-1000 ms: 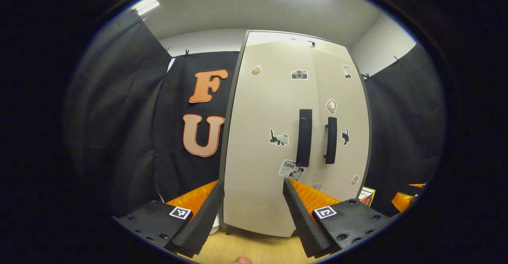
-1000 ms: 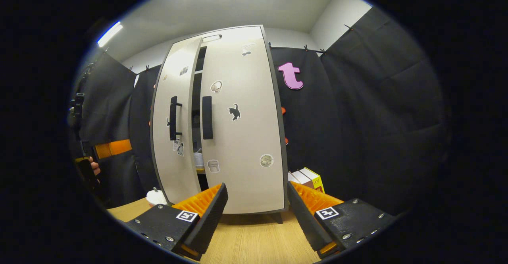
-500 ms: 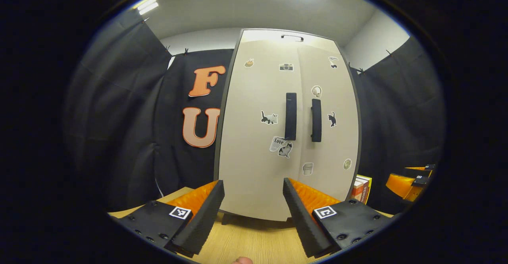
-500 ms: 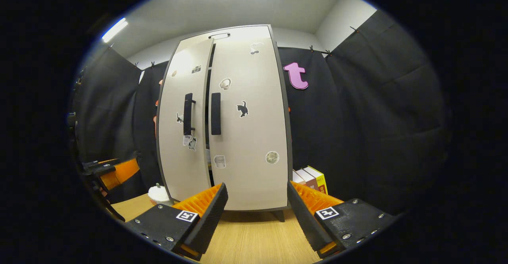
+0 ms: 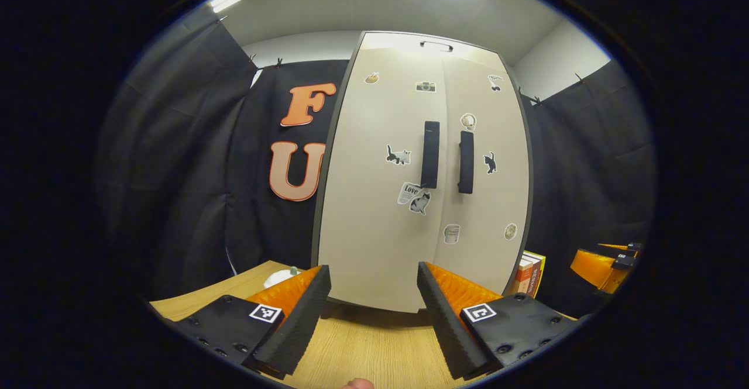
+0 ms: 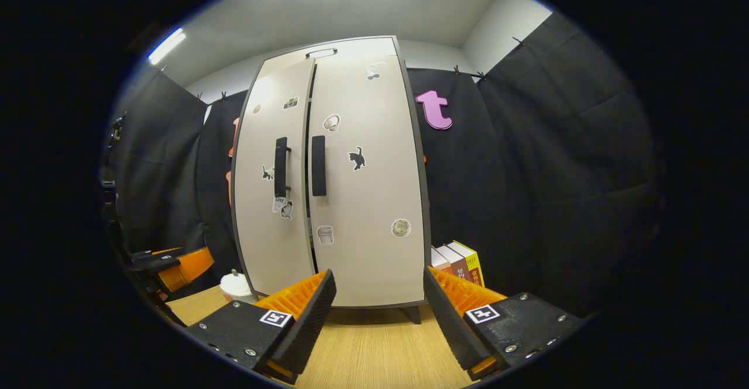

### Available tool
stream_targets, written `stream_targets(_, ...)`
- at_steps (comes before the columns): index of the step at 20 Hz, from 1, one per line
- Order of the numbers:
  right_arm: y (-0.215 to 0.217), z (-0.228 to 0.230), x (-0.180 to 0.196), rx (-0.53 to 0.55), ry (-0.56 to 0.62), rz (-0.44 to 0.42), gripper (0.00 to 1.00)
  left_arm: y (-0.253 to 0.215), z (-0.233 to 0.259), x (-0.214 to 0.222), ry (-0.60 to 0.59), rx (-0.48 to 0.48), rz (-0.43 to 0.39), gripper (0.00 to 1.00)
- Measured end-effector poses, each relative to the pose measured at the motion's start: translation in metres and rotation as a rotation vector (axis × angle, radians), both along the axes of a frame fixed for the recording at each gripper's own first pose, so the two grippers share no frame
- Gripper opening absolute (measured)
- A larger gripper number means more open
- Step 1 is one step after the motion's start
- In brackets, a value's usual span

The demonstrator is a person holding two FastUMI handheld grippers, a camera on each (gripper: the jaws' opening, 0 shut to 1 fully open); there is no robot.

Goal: Grab one shoe with the right hand and put it into the shoe cabinet, grab the other shoe with the left hand and put it into the shoe cabinet; then close the right door with the right hand and the left door with the left hand.

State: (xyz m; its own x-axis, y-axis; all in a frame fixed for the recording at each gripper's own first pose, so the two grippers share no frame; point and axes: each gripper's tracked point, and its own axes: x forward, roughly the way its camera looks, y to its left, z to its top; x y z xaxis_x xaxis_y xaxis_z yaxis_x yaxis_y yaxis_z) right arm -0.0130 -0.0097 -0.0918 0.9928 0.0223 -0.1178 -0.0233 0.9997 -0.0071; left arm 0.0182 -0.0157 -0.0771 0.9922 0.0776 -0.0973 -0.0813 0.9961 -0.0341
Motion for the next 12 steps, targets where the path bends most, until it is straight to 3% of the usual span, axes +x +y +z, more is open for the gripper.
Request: stream_targets(12,-0.0045,-0.0018,0.0013,0.024,0.005,-0.011,0.92,0.0018,0.0075,0.0008,-0.007,0.019,0.003,0.96)
